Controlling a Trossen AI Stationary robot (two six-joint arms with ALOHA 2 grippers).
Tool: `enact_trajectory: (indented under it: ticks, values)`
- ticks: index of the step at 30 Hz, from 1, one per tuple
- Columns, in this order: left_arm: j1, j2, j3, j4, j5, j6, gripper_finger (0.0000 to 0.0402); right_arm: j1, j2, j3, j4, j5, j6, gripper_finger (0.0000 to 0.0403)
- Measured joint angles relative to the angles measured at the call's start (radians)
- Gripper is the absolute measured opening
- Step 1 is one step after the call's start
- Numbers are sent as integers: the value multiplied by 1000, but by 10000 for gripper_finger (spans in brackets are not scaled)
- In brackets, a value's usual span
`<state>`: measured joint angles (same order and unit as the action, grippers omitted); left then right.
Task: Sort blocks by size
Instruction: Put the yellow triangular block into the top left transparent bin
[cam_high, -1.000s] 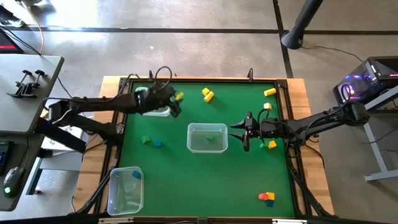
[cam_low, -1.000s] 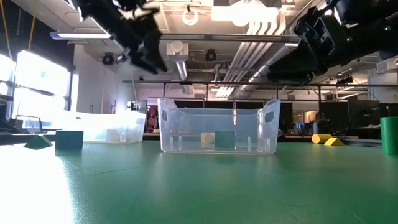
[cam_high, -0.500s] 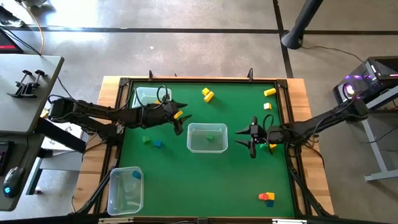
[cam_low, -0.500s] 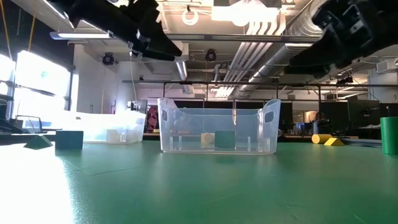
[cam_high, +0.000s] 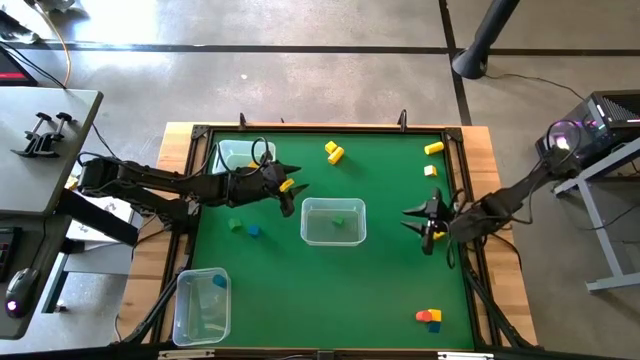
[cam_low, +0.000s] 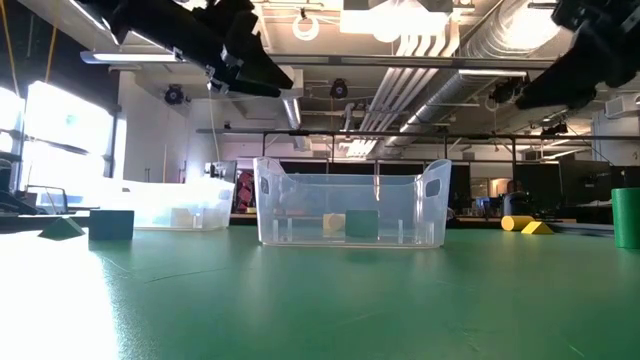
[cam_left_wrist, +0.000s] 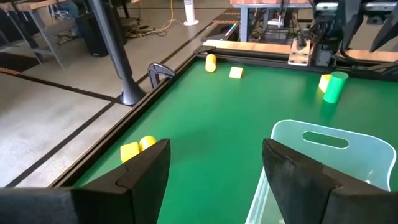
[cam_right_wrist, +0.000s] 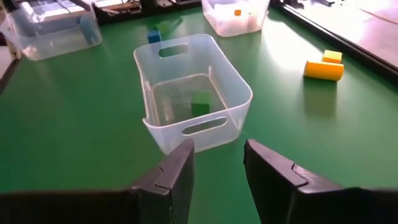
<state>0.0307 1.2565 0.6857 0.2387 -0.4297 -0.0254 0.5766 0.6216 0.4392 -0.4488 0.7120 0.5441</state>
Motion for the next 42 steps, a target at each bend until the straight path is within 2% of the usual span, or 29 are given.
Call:
enact_trajectory:
  ticks: [8, 13, 16, 22, 25, 27, 32, 37, 42]
  values:
    - [0, 0, 0, -10, -1, -8, 239, 71, 80, 156, -332, 16, 180, 118]
    - [0, 0, 0, -9, -1, -8, 239, 103, 167, 233, -453, -95, 300, 117]
    - [0, 0, 0, -10, -1, -8, 239, 127, 232, 275, -457, -211, 354, 117]
    - [0, 0, 0, -9, -1, -16, 239, 166, 375, 381, -456, -552, 530, 117]
    - [0, 0, 0, -9, -1, -16, 239, 187, 434, 414, -445, -662, 554, 117]
    - [0, 0, 0, -9, -1, -16, 239, 204, 468, 415, -397, -701, 557, 117]
    - [0, 0, 0, -9, -1, -15, 239, 226, 554, 397, -237, -678, 487, 117]
    - [0, 0, 0, -9, -1, 15, 239, 177, 636, 407, -229, -732, 508, 122]
    - [0, 0, 0, -10, -1, 19, 239, 163, 706, 436, -230, -783, 513, 159]
